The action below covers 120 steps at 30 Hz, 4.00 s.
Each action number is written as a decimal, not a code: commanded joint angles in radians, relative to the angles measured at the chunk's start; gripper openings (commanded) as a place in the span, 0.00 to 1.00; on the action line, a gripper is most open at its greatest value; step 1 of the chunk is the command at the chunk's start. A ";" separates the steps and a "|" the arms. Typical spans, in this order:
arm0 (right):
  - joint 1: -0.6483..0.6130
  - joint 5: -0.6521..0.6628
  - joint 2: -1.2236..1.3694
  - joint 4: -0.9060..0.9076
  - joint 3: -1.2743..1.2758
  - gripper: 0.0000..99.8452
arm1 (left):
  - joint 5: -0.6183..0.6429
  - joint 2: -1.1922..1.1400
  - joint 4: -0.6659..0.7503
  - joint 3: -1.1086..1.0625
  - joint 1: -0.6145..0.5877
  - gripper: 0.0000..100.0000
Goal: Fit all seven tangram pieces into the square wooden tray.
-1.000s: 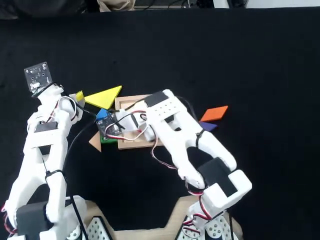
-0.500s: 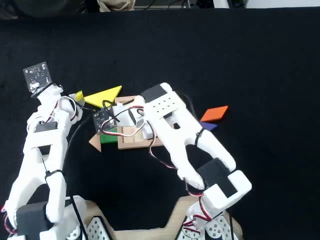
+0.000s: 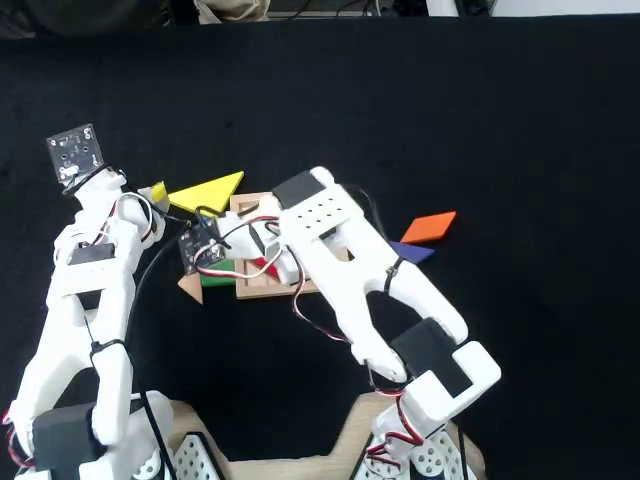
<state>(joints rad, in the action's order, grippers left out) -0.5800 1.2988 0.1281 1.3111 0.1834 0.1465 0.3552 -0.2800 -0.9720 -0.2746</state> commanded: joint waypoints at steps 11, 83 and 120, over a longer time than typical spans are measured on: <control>0.196 -0.049 0.045 0.000 -0.025 0.01 | 0.008 0.005 0.021 0.013 -0.005 0.24; 0.087 -0.164 0.466 -0.216 -0.588 0.01 | 0.002 0.005 0.021 0.012 -0.002 0.24; 0.138 -0.247 0.572 0.058 -0.858 0.01 | 0.002 0.005 0.021 0.010 0.002 0.24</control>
<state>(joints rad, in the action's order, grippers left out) -0.4910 1.0687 0.7066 1.4078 -0.6022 0.1450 0.3552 -0.2800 -0.9720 -0.2746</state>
